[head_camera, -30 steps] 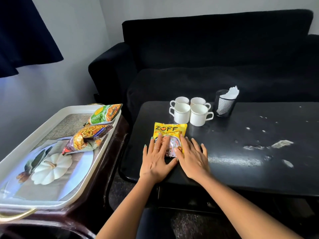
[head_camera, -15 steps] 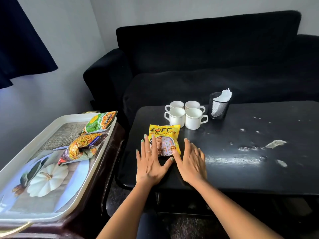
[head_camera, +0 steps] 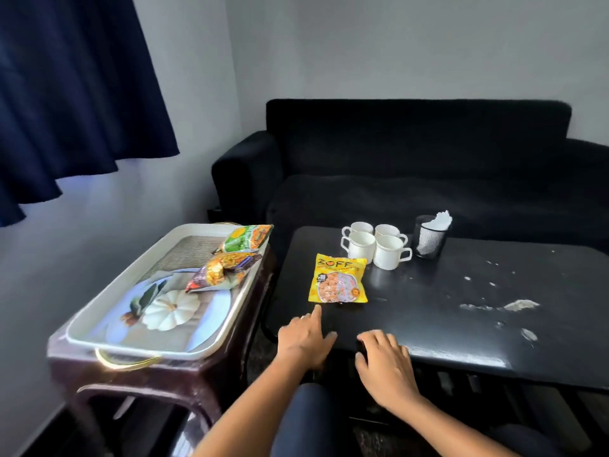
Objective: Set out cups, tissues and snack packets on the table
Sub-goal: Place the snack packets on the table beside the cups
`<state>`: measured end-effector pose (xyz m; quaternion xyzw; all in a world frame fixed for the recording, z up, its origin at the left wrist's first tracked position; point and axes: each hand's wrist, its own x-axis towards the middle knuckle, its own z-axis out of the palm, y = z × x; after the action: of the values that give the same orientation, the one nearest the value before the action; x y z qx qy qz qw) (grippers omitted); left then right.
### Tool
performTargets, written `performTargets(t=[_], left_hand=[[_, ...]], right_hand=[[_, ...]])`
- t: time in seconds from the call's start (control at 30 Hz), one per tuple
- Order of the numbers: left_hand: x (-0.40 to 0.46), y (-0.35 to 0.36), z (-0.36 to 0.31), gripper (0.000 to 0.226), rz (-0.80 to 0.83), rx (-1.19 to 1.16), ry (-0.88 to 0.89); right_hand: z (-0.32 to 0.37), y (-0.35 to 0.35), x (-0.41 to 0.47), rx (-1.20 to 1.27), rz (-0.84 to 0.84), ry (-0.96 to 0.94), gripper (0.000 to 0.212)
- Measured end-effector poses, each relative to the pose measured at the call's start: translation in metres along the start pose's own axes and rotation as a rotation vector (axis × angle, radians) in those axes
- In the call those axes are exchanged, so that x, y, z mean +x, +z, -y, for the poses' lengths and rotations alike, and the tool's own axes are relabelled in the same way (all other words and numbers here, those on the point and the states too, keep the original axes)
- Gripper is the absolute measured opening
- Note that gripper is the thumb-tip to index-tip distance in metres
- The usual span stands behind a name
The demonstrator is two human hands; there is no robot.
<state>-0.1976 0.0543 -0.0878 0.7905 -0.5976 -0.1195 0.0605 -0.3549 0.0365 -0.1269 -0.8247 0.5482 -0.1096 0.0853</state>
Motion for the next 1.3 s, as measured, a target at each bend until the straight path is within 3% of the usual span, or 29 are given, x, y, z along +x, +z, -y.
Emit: performTargets(t=[0.07, 0.17, 0.27, 0.37, 0.6, 0.7, 0.83, 1.07, 1.3], left_hand=[[0.000, -0.039, 0.011, 0.038, -0.128, 0.075, 0.063], [-0.002, -0.087, 0.030, 0.030, -0.381, -0.083, 0.090], [-0.011, -0.110, 0.055, 0.025, -0.608, -0.385, -0.038], [-0.012, -0.114, 0.088, 0.024, -0.666, -0.673, -0.278], [-0.008, -0.091, 0.134, 0.034, -0.468, -1.311, -0.693], [-0.001, -0.097, 0.141, 0.041, -0.340, -1.430, -0.655], [-0.007, -0.106, 0.145, 0.030, -0.227, -1.548, -0.665], [-0.011, -0.105, 0.153, 0.021, -0.154, -1.619, -0.663], [-0.016, -0.114, 0.154, 0.053, -0.037, -1.620, -0.598]], right_hand=[[0.023, -0.014, 0.007, 0.104, -0.055, -0.019, 0.029], [0.066, -0.032, 0.024, 0.249, -0.115, -0.087, 0.025], [0.113, -0.048, 0.045, 0.302, -0.162, -0.233, 0.024], [0.156, -0.060, 0.063, 0.230, -0.190, -0.374, 0.028], [0.208, -0.065, 0.105, 0.010, -0.044, -0.372, 0.051], [0.215, -0.061, 0.118, -0.010, 0.045, -0.318, 0.062], [0.223, -0.051, 0.128, 0.020, 0.169, -0.237, 0.079], [0.245, -0.038, 0.113, 0.167, 0.049, -0.294, 0.052], [0.237, -0.046, 0.086, 0.314, -0.075, -0.374, 0.038]])
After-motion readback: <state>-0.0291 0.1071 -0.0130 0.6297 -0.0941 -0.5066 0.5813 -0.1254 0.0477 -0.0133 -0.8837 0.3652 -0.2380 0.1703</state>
